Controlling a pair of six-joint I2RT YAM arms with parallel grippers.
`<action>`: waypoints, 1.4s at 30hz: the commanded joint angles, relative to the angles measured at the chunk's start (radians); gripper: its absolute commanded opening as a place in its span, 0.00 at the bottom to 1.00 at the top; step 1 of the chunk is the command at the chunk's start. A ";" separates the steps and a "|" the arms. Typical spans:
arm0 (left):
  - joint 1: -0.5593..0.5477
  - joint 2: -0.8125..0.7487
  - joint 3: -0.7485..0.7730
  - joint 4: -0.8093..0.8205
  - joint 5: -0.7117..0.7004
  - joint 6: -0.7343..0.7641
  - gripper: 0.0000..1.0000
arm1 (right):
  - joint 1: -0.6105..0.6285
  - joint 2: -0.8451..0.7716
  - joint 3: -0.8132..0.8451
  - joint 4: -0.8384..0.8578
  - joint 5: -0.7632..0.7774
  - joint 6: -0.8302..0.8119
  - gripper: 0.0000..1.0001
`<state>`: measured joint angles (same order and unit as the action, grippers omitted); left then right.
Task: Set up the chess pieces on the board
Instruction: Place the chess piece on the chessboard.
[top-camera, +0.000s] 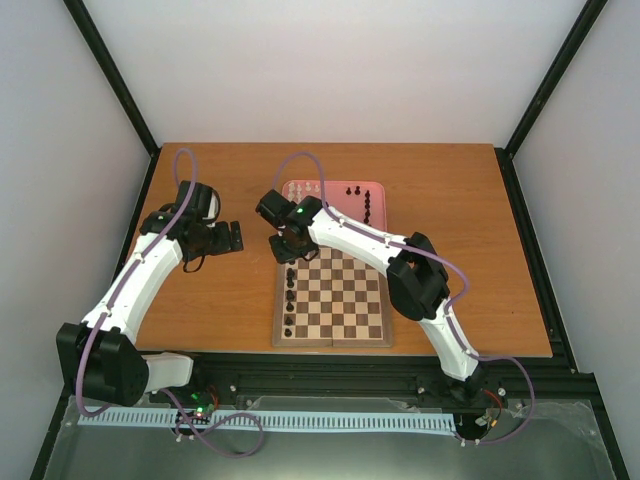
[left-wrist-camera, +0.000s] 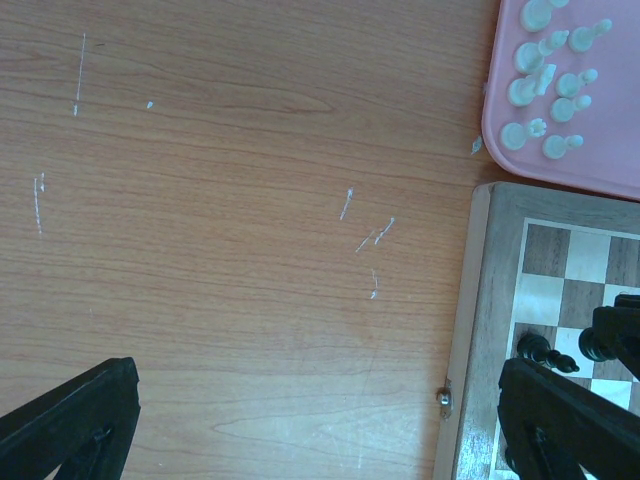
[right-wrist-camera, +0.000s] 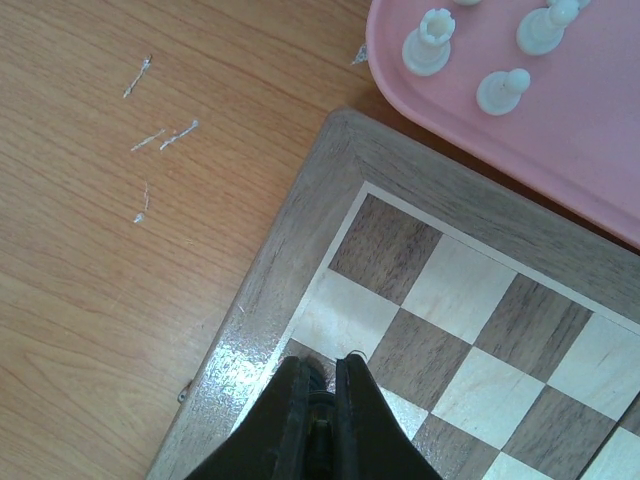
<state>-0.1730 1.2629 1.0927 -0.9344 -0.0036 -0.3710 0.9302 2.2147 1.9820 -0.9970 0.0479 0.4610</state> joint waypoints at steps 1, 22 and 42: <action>0.003 -0.020 0.006 0.015 0.001 0.013 1.00 | 0.010 -0.004 0.007 0.013 0.020 0.004 0.06; 0.003 -0.005 0.006 0.023 0.001 0.016 1.00 | 0.009 0.082 0.073 0.006 0.026 -0.019 0.07; 0.003 0.015 0.007 0.031 -0.001 0.016 1.00 | -0.010 0.123 0.099 -0.013 0.026 -0.031 0.07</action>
<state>-0.1730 1.2701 1.0924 -0.9192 -0.0040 -0.3702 0.9249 2.3257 2.0590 -1.0004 0.0597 0.4335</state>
